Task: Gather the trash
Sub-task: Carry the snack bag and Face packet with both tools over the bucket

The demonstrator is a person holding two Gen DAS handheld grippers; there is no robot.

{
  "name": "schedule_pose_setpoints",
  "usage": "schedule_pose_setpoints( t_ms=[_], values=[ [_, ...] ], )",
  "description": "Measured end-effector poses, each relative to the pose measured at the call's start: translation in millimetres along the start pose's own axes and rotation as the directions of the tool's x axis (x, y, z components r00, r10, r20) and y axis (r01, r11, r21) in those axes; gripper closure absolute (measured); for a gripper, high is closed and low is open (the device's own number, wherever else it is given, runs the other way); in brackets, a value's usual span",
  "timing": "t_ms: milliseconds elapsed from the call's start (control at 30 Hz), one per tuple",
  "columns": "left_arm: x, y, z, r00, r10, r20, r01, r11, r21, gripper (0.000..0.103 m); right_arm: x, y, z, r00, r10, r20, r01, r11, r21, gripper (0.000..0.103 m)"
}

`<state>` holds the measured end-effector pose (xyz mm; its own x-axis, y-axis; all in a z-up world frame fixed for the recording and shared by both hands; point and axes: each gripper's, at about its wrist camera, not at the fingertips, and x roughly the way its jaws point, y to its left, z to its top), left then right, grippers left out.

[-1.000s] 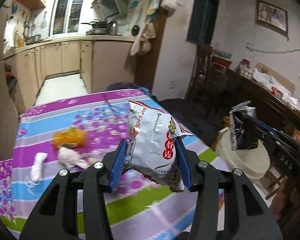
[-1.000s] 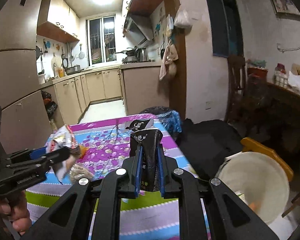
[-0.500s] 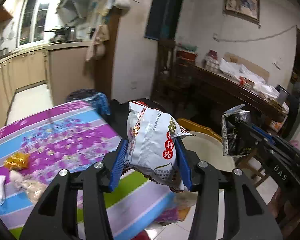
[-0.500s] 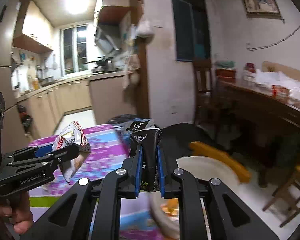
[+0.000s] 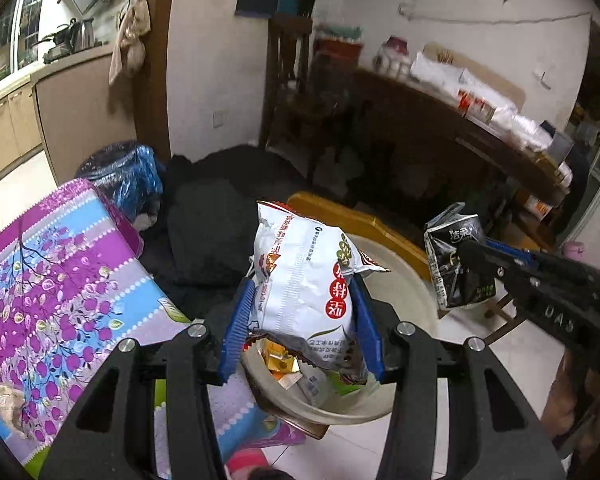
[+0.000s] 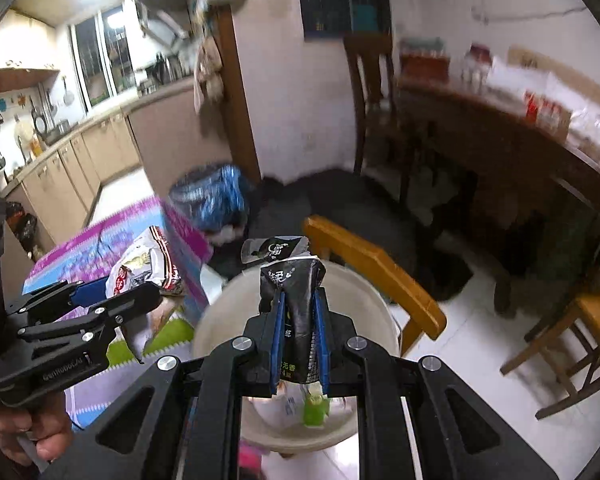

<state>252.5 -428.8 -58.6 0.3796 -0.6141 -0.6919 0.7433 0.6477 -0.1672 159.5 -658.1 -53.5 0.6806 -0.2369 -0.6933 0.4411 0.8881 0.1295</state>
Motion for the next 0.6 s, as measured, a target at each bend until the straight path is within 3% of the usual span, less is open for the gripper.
schedule_pose_setpoints(
  t_ms=[200, 600],
  values=[
    [31.0, -0.8, -2.0, 0.997, 0.019, -0.079, -0.021, 1.000, -0.022, 0.057, 52.6, -25.3, 7.6, 0.990, 0.002, -0.139, -0.001, 1.000, 0.006, 0.088],
    [49.9, 2.7, -5.1, 0.991, 0.050, -0.120, -0.053, 0.998, -0.023, 0.057, 83.5, -8.3, -4.1, 0.983, 0.005, -0.186, -0.001, 1.000, 0.022, 0.088]
  ],
)
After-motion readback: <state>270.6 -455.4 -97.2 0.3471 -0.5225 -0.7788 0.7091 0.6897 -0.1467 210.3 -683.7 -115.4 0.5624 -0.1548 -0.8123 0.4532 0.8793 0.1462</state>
